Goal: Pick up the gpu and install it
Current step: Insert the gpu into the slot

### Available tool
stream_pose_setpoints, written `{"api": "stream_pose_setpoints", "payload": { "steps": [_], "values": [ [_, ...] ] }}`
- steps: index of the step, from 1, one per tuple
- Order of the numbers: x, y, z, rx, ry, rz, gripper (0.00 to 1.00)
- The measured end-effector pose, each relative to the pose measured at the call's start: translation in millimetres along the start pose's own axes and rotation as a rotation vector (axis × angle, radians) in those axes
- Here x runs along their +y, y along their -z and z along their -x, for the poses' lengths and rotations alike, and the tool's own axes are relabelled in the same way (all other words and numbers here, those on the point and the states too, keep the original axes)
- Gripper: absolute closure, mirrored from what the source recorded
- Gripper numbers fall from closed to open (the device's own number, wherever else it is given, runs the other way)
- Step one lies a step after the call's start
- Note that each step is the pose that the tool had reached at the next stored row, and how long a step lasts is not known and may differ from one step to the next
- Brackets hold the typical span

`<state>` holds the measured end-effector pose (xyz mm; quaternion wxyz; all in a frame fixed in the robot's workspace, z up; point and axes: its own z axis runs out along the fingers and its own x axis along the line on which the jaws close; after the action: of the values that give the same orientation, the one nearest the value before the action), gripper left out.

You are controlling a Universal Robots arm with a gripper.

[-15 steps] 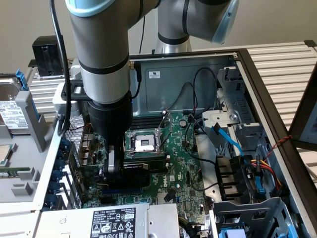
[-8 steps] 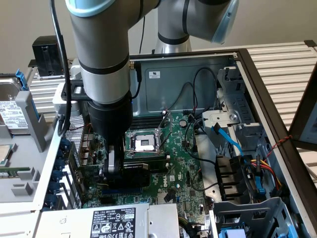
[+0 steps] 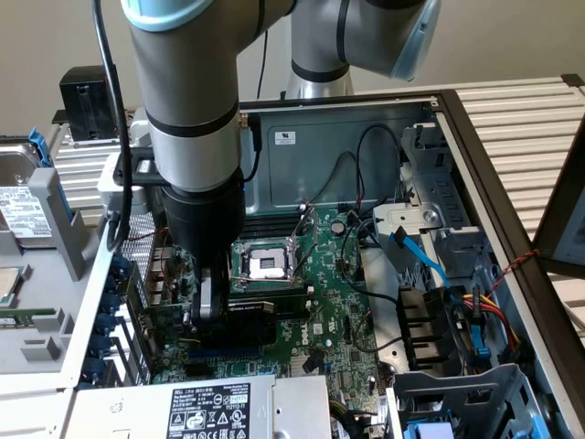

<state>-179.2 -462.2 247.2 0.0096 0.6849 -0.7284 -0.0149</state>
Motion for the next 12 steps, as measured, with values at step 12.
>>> {"api": "stream_pose_setpoints", "payload": {
  "steps": [12],
  "values": [
    [-0.4, 0.0, -0.1, 0.0000, 0.000, 0.0000, 0.73]
  ]
}}
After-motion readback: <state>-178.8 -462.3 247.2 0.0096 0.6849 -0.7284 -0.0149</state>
